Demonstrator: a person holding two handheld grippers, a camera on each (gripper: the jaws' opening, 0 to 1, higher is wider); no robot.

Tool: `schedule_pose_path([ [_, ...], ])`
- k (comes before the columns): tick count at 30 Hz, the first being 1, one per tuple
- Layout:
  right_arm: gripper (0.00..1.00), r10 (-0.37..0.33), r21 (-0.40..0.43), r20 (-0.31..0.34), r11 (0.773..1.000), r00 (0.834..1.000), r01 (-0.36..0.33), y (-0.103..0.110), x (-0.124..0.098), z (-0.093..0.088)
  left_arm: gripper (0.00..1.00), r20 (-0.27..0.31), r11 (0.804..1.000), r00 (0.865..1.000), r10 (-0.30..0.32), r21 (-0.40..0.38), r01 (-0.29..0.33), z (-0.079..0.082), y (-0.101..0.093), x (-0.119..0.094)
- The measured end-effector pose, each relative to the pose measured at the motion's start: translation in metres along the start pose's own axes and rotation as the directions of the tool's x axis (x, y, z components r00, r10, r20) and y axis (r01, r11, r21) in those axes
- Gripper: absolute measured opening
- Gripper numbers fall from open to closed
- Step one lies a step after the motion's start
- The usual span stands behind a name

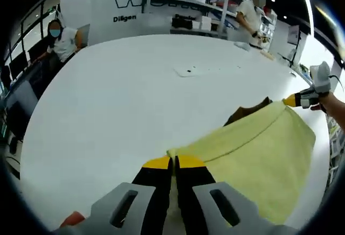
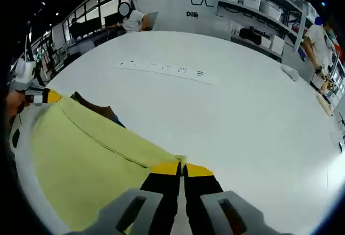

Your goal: Fold the garment on the visible template until the final outline fits inside the template.

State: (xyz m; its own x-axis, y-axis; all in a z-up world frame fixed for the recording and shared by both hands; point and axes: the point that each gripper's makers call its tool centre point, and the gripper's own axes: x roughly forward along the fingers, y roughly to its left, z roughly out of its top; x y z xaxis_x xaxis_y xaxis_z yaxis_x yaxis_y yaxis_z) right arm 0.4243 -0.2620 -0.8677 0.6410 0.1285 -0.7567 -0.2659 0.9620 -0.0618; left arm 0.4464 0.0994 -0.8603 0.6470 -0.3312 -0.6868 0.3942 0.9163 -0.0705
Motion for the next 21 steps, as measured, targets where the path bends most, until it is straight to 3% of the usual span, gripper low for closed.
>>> schedule_pose_path([
  [4, 0.00, -0.022, -0.063, -0.007, 0.998, 1.000, 0.021, 0.001, -0.001, 0.003, 0.00, 0.004, 1.000, 1.000, 0.012, 0.028, -0.012, 0.001, -0.001, 0.001],
  [13, 0.04, -0.005, -0.086, 0.012, 0.996, 1.000, 0.006, 0.003, -0.003, 0.005, 0.04, 0.007, 0.999, 1.000, 0.023, 0.036, -0.023, 0.001, -0.003, -0.002],
  [16, 0.05, -0.021, -0.096, 0.060, 0.995, 0.998, 0.027, -0.001, -0.012, 0.012, 0.13, 0.056, 0.998, 0.998, 0.030, 0.048, -0.033, 0.011, -0.002, -0.008],
  [21, 0.06, -0.033, -0.122, 0.123, 0.991, 0.992, 0.048, -0.002, -0.032, 0.026, 0.11, 0.104, 0.994, 0.994, 0.021, 0.104, -0.032, 0.024, -0.003, -0.026],
])
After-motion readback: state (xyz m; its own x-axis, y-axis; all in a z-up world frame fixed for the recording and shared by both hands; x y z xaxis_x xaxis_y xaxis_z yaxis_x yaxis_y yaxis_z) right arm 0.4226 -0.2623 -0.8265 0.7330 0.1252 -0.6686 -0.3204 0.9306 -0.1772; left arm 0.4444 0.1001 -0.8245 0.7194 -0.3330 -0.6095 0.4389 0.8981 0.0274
